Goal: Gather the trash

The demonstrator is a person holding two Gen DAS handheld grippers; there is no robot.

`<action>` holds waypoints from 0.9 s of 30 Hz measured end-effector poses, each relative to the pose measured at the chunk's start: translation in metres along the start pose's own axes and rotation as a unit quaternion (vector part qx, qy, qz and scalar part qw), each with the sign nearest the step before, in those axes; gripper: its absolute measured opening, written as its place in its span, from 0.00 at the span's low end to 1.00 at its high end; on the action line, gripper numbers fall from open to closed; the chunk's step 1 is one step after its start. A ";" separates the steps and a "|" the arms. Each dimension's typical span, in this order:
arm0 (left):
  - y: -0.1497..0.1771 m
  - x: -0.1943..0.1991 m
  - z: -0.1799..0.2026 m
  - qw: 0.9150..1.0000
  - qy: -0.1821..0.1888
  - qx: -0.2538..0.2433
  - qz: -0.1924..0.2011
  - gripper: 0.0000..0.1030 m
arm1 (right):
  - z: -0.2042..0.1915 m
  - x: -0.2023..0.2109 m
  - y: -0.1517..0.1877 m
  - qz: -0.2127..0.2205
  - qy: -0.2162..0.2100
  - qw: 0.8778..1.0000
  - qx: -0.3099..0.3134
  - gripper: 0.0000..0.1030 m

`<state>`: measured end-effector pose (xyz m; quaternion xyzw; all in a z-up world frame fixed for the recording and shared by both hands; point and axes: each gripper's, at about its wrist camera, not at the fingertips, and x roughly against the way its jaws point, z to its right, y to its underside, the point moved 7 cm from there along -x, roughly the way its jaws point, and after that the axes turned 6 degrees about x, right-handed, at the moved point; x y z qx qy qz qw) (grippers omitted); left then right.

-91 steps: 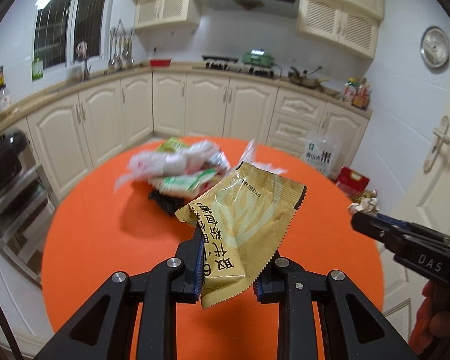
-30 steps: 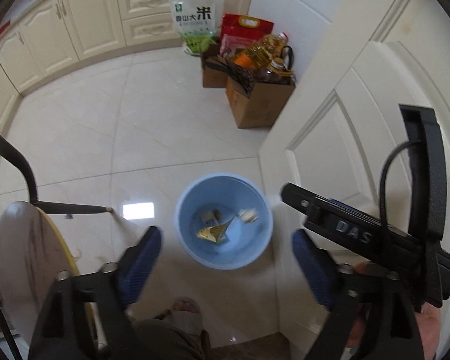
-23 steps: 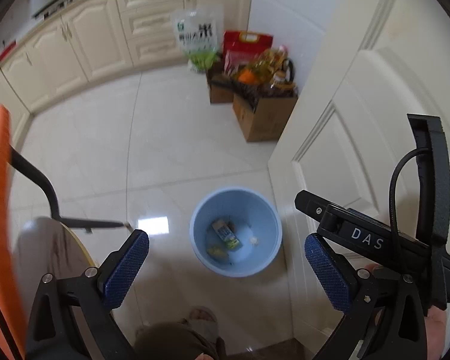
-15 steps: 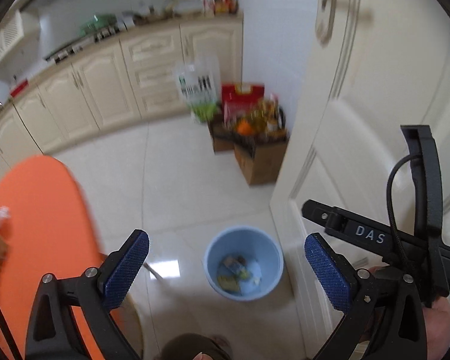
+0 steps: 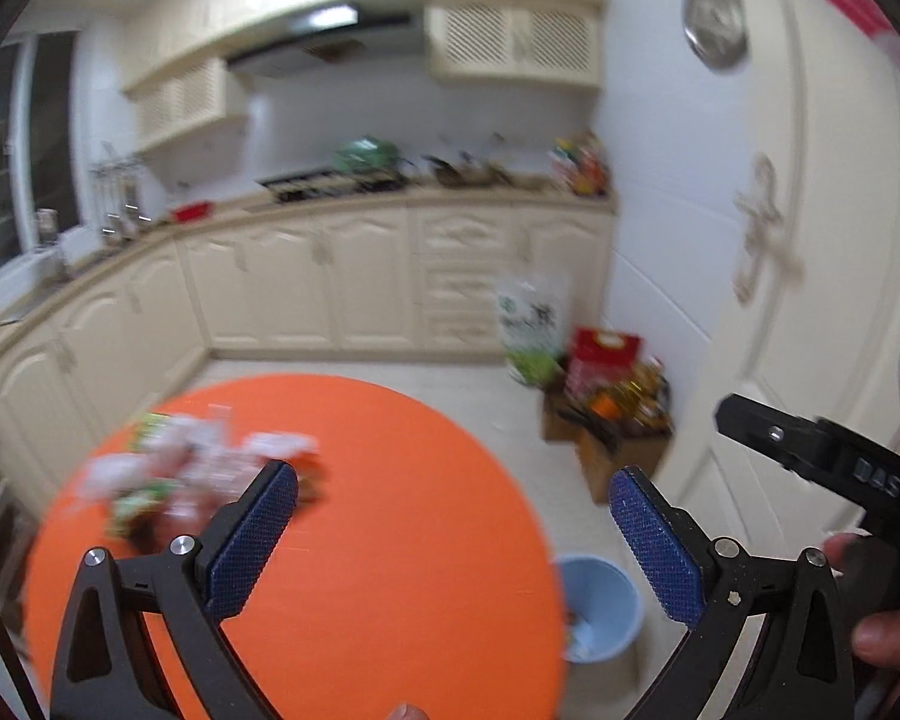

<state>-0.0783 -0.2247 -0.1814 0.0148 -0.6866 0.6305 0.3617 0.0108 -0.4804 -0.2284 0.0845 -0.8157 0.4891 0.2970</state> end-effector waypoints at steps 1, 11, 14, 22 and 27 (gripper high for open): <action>0.001 0.016 -0.011 1.000 -0.011 0.009 0.012 0.99 | -0.017 0.004 -0.002 0.005 -0.004 1.000 0.014 1.00; 0.048 0.121 -0.077 0.991 -0.092 0.061 0.074 0.99 | -0.184 0.040 0.005 0.054 -0.031 0.986 0.155 1.00; 0.069 0.129 -0.077 0.988 -0.108 0.076 0.082 0.99 | -0.219 0.044 0.013 0.059 -0.042 0.981 0.179 1.00; 0.106 0.158 -0.086 0.978 -0.153 0.111 0.086 0.99 | -0.276 0.038 0.036 0.060 -0.057 0.970 0.228 1.00; 0.100 0.156 -0.090 0.974 -0.168 0.127 0.087 0.99 | -0.287 0.029 0.042 0.060 -0.059 0.966 0.245 1.00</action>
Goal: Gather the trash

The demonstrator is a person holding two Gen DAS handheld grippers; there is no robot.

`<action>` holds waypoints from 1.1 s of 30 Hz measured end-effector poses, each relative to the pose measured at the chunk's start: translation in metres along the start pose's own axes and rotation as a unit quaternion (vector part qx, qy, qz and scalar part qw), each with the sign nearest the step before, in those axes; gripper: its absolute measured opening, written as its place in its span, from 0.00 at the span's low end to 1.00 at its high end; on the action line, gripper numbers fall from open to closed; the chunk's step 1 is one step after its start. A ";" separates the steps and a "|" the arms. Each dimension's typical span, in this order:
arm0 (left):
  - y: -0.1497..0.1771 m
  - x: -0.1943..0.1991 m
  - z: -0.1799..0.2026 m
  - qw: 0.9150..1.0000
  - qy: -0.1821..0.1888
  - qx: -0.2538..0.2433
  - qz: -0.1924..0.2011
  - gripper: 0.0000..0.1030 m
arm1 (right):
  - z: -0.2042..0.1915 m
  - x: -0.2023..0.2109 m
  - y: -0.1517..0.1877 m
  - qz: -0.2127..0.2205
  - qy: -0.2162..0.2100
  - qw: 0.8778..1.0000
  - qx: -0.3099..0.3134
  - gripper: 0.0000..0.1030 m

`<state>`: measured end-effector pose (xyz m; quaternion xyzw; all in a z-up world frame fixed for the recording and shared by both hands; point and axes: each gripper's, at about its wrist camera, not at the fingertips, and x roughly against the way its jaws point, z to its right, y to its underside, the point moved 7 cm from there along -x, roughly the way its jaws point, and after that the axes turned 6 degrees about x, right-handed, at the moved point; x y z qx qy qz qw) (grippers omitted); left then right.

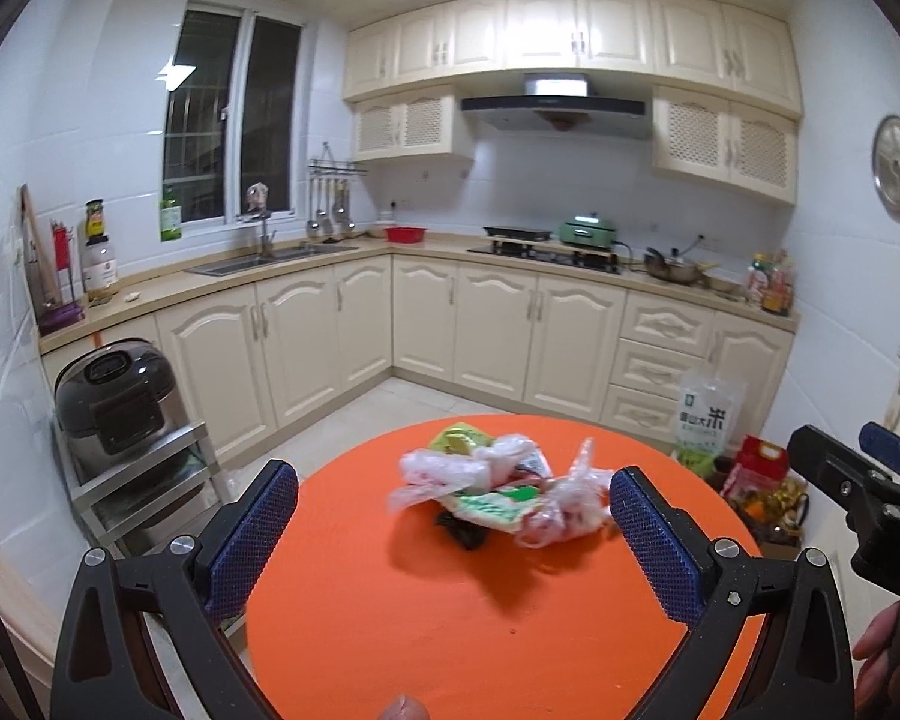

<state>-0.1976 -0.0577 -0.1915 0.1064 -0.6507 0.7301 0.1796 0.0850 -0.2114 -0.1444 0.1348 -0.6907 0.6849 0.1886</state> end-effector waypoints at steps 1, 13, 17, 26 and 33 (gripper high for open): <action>0.003 0.000 0.001 1.000 -0.002 0.002 -0.001 0.99 | -0.001 -0.004 0.001 -0.003 -0.002 1.000 0.002 1.00; -0.040 -0.106 0.006 0.997 -0.005 0.014 -0.075 0.99 | 0.004 -0.096 0.041 -0.105 -0.022 0.994 -0.004 1.00; -0.051 -0.145 0.012 0.994 0.000 0.018 -0.103 0.99 | 0.010 -0.127 0.056 -0.138 -0.028 0.990 -0.009 1.00; -0.075 -0.237 0.027 0.989 0.002 -0.004 -0.148 0.99 | 0.018 -0.184 0.082 -0.192 -0.048 0.980 -0.030 1.00; -0.082 -0.294 0.036 0.987 0.009 -0.026 -0.160 0.99 | -0.002 -0.220 0.079 -0.202 -0.093 0.975 -0.030 1.00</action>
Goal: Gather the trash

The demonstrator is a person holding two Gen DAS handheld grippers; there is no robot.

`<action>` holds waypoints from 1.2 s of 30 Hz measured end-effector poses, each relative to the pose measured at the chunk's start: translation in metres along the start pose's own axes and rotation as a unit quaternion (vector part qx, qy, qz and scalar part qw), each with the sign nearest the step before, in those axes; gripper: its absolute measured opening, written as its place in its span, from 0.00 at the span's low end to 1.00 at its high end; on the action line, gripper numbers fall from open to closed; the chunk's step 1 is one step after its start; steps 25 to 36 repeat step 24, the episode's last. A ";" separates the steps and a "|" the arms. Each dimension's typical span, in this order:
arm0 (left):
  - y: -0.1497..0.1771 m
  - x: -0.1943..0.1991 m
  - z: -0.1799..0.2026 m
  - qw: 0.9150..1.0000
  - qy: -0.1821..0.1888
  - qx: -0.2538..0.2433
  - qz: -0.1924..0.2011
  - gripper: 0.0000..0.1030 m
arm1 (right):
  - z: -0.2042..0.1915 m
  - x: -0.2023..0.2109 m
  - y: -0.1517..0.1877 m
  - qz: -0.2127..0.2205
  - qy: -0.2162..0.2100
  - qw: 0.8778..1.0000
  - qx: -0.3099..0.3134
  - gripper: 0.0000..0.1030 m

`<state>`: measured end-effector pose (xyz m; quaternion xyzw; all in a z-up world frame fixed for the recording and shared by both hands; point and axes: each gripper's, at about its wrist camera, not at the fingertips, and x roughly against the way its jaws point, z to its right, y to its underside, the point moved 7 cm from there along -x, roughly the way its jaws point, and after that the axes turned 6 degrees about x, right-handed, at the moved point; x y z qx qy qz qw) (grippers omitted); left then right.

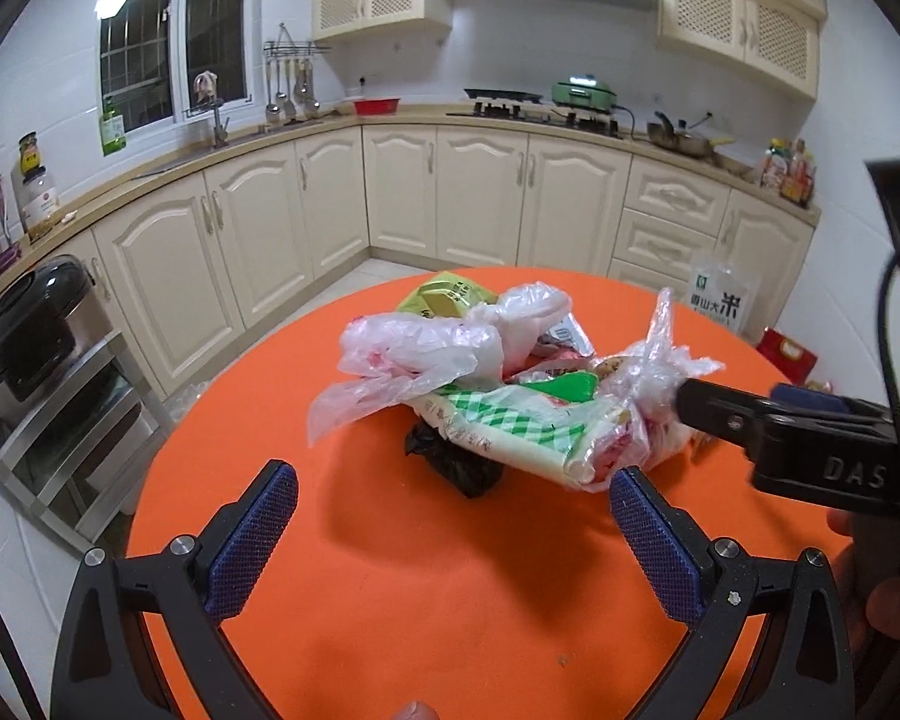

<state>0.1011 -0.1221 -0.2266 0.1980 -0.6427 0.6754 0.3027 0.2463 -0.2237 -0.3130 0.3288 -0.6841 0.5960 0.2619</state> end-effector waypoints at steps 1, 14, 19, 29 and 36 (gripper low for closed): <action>-0.007 -0.007 0.000 1.000 0.002 -0.001 0.000 0.99 | -0.001 -0.006 -0.002 -0.004 -0.002 1.000 0.002 1.00; -0.006 -0.062 -0.006 1.000 0.016 0.001 -0.019 0.99 | -0.006 -0.042 -0.001 -0.026 -0.027 0.999 0.011 0.50; -0.013 -0.081 -0.003 1.000 0.016 -0.006 -0.020 0.99 | 0.015 -0.031 0.006 -0.020 -0.041 0.999 -0.020 0.49; -0.026 -0.099 0.000 0.999 0.036 -0.021 -0.012 0.82 | 0.019 -0.029 0.007 -0.020 -0.045 0.999 -0.023 0.49; -0.026 -0.099 0.000 0.999 0.036 -0.021 -0.012 0.82 | 0.019 -0.029 0.007 -0.020 -0.045 0.999 -0.023 0.49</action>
